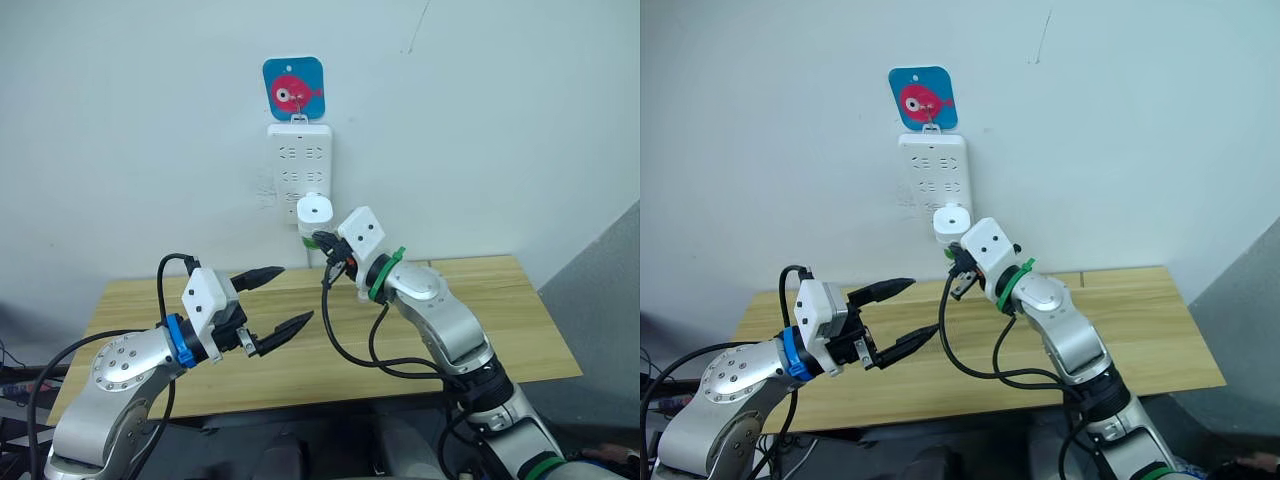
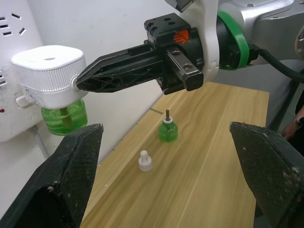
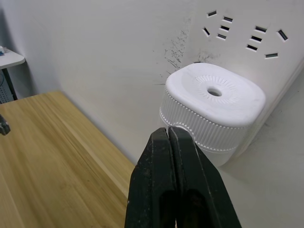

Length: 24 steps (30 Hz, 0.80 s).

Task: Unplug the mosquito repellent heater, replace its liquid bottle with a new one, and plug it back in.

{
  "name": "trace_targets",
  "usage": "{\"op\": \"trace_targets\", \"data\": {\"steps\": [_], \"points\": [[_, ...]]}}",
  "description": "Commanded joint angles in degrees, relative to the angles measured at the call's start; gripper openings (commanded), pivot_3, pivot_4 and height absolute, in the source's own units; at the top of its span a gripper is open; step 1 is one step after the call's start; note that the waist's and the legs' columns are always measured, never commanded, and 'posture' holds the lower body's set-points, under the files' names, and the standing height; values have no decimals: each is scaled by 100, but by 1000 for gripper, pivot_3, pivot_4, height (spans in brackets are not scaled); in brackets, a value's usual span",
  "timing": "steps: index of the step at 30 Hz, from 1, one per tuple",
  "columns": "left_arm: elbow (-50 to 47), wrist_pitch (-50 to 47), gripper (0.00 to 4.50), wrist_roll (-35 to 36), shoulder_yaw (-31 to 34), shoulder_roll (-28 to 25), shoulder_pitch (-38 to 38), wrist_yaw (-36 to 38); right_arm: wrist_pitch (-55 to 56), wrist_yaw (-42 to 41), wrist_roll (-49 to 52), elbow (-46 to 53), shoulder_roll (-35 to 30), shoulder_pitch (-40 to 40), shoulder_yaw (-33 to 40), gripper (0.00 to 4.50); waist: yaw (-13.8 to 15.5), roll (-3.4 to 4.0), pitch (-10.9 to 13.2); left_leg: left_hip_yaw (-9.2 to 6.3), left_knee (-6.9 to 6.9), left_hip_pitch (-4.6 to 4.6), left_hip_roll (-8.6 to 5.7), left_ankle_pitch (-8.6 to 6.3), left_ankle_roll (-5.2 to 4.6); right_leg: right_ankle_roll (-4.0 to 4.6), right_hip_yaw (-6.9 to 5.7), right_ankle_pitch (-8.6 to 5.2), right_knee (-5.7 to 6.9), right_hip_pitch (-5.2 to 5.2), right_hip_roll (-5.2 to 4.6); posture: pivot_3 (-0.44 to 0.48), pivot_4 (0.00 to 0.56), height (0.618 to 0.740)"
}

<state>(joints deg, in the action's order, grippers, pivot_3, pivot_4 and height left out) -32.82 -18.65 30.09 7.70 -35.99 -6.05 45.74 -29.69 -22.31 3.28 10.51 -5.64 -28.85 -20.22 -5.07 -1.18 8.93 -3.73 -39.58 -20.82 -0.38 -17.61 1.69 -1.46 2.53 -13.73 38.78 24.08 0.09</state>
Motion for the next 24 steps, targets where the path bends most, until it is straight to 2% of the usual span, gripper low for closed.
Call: {"op": "trace_targets", "data": {"steps": [1, 16, 20, 24], "points": [[-54, 113, 4500, -10, 44, -19, 25, 22, 95, 132, -106, -12, 82, -115, 87, 36, 0, 0, 0, 0, 0, 0, 0, 0, 0, 0, 0, 0, 0, 0, 0, -104, 110, 740], [-60, 2, 4500, -6, -31, -25, 219, -40, 152, 473, -70, -132, 373, -167, 454, 36, -4, 1, 1, -3, 1, -1, 2, 1, 0, -12, 1, -7, 0, 0, 0, -108, 110, 740], [-66, -34, 4500, 1, -58, -20, 270, -73, -68, 112, 159, 120, 180, -35, 413, 36, 1, 2, 1, -3, 0, -1, 1, 1, 1, -12, 1, -8, -1, -1, 0, -108, 111, 740], [26, -10, 4500, 4, -4, -28, 312, -28, -309, -558, 528, 808, -308, 253, 251, 36, 3, 1, 1, -5, 8, -5, 0, 0, 0, -13, -1, -8, -15, -2, 0, -108, 111, 740]]}}
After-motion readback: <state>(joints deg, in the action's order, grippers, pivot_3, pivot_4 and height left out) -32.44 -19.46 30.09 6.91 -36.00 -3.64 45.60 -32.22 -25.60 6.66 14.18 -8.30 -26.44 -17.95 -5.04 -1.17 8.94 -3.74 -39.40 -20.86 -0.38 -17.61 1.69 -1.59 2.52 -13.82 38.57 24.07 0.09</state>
